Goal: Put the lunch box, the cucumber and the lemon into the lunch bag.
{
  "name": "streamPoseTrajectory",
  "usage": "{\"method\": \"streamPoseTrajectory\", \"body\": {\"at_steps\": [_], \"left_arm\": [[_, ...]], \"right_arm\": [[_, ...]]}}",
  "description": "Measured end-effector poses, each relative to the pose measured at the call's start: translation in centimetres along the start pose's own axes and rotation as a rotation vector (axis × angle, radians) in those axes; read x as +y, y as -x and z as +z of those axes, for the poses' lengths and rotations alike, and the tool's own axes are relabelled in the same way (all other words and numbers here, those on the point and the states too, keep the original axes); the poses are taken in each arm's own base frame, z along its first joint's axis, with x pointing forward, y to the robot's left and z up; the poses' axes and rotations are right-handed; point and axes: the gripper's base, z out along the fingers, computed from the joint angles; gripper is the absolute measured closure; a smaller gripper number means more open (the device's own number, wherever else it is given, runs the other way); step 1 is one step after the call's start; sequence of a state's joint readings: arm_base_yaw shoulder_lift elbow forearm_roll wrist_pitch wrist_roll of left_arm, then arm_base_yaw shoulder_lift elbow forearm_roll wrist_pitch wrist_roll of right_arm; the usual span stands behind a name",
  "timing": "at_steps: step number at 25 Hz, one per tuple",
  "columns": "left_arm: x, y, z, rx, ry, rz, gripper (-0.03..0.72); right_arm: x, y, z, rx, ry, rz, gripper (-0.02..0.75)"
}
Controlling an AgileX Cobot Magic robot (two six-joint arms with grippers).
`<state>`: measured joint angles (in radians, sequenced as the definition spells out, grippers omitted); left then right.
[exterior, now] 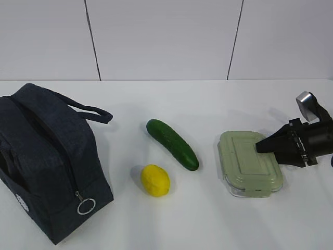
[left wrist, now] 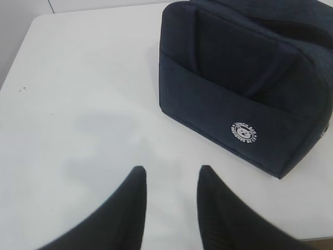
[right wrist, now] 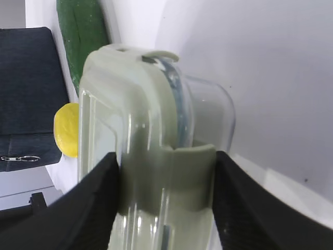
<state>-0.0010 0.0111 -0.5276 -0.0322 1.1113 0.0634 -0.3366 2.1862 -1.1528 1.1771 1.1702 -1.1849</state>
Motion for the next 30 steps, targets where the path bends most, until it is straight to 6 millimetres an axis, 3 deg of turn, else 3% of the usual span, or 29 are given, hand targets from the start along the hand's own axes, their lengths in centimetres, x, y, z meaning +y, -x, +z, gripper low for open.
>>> {"method": "streamPoseTrajectory", "body": {"at_steps": [30], "left_arm": [[0.00,0.00,0.00,0.000,0.000,0.000,0.446]], "right_arm": [[0.79,0.14,-0.80,0.014,-0.053,0.047,0.332]]}}
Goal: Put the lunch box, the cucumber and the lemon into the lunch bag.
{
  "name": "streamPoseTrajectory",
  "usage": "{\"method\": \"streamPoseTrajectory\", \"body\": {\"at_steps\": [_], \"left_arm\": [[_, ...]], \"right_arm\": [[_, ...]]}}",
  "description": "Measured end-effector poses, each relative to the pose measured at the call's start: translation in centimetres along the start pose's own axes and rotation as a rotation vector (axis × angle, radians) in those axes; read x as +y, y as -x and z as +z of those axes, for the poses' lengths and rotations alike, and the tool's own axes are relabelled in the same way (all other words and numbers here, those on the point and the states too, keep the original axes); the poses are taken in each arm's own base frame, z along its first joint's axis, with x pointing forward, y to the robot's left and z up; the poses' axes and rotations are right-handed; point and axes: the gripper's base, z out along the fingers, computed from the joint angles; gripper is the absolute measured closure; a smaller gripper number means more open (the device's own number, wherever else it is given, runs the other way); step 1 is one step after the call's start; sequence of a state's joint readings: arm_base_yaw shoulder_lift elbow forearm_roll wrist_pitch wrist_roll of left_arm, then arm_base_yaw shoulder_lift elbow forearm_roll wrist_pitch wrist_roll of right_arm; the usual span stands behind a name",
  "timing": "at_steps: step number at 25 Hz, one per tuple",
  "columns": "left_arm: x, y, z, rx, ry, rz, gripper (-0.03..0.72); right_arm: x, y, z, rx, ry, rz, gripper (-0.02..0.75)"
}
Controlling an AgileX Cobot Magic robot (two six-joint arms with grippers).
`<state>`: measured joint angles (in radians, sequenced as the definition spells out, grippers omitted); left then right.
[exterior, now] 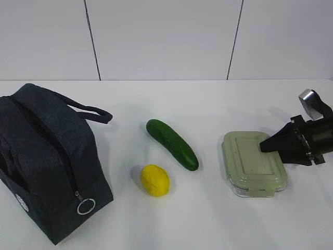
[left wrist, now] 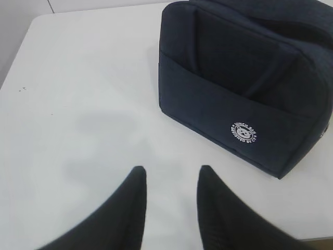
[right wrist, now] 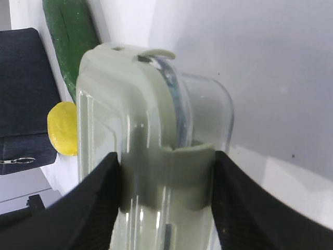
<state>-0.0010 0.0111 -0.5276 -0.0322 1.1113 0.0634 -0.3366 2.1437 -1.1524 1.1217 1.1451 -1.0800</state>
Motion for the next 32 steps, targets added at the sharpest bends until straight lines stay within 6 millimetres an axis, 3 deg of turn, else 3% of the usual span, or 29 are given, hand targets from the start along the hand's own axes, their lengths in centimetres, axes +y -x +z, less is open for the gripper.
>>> {"method": "streamPoseTrajectory", "body": {"at_steps": [9,18,32], "left_arm": [[0.0,0.0,0.0,0.000,0.000,0.000,0.446],[0.0,0.0,0.0,0.000,0.000,0.000,0.446],[0.0,0.0,0.0,0.000,0.000,0.000,0.446]], "right_arm": [[0.3,0.1,-0.2,-0.006,-0.011,0.027,0.332],[1.1,0.1,0.9,0.022,-0.005,0.006,0.332],[2.0,0.4,0.2,0.000,-0.009,-0.013,0.332]]}}
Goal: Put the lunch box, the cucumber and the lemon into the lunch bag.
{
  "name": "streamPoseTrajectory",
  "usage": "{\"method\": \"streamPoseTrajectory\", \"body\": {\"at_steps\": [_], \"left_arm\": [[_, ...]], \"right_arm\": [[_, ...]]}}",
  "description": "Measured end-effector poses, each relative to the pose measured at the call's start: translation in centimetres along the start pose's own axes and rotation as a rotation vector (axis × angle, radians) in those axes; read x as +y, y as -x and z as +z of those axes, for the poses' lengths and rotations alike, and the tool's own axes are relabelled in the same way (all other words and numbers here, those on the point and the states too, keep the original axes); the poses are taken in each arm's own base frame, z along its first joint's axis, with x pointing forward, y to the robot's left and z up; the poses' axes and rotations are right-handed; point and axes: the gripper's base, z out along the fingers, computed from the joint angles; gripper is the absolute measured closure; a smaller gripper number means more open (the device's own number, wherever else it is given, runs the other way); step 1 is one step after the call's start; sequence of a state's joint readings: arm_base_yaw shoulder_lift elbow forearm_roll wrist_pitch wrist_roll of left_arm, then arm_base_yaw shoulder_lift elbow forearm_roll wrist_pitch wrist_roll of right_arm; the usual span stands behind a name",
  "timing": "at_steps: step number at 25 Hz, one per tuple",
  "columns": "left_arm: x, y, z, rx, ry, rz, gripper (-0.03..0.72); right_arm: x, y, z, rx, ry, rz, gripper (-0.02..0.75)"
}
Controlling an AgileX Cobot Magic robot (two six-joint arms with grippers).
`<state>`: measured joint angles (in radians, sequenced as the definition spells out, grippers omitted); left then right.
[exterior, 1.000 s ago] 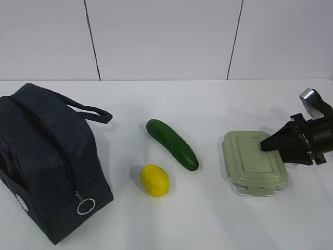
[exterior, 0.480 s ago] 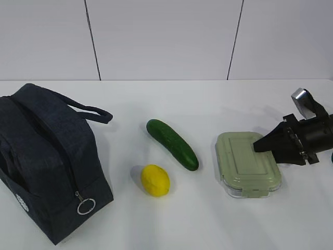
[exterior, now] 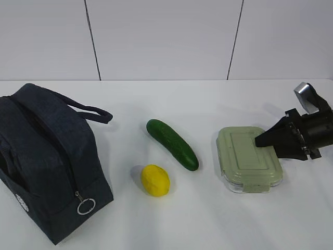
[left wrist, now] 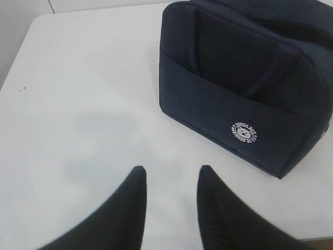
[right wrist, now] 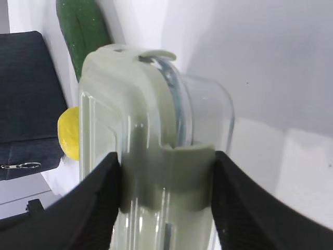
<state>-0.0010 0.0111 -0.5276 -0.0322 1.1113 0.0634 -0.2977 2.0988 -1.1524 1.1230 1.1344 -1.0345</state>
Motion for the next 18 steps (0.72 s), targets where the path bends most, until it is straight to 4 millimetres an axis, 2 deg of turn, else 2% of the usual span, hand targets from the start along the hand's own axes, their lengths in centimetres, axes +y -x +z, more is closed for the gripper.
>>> {"method": "streamPoseTrajectory", "body": {"at_steps": [9,11,15,18], "left_arm": [[-0.1,0.0,0.0,-0.001,-0.015,-0.007,0.445],[-0.5,0.1,0.1,0.001,-0.054,-0.027,0.425],[-1.0,1.1,1.0,0.030,-0.125,-0.099,0.302],[-1.3,3.0,2.6,0.019,-0.166,-0.236,0.202]], "right_arm": [[0.0,0.0,0.0,0.001,0.000,0.003,0.332],[0.0,0.0,0.0,0.001,0.000,0.003,0.332],[0.0,0.0,0.0,0.001,0.000,0.003,0.332],[0.0,0.0,0.0,0.001,0.000,0.003,0.332]]}}
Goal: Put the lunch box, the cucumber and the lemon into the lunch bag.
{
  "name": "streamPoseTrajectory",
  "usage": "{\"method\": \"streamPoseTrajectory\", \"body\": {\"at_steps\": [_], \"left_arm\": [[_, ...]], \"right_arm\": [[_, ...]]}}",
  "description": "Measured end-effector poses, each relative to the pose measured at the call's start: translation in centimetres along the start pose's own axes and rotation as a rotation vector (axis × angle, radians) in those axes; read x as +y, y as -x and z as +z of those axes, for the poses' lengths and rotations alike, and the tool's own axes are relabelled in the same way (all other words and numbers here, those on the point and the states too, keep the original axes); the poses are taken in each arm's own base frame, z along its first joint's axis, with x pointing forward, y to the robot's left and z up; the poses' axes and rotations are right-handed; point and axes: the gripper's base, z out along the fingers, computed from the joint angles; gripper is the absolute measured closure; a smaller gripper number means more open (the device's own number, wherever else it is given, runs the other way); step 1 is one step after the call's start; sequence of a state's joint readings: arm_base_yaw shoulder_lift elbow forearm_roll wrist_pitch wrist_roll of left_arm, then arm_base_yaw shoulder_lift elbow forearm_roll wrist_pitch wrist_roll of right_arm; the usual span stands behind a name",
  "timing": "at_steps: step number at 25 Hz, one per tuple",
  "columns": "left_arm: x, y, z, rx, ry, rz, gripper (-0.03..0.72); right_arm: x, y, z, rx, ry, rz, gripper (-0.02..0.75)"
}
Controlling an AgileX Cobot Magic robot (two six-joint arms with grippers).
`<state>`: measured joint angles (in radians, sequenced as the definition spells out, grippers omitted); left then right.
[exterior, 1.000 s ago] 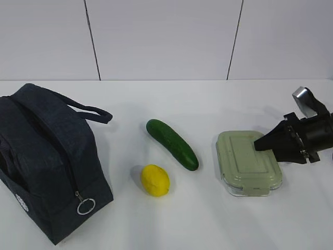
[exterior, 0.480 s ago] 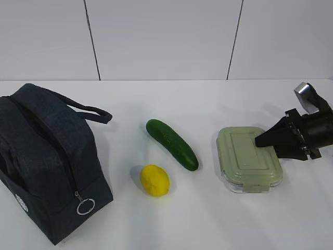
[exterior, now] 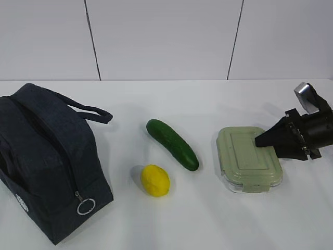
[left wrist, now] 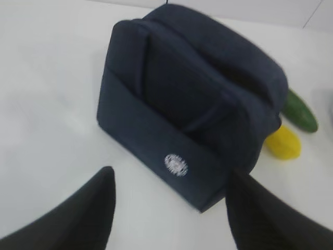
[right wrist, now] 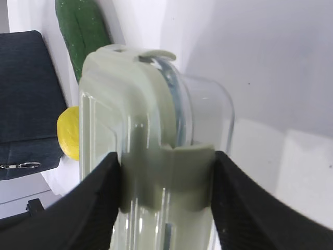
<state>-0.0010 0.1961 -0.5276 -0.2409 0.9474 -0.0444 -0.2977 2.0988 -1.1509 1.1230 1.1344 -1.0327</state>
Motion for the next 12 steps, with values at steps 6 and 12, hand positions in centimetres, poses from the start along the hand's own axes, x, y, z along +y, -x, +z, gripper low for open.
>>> {"method": "streamPoseTrajectory", "body": {"at_steps": [6,12], "left_arm": [[-0.2,3.3,4.9,0.046,-0.051,-0.359,0.162],[0.5,4.6,10.1,0.122,-0.017,-0.544,0.162]], "right_arm": [[0.0,0.0,0.0,0.000,0.000,-0.002,0.332],[0.0,0.0,0.0,0.000,0.000,-0.002,0.332]]}}
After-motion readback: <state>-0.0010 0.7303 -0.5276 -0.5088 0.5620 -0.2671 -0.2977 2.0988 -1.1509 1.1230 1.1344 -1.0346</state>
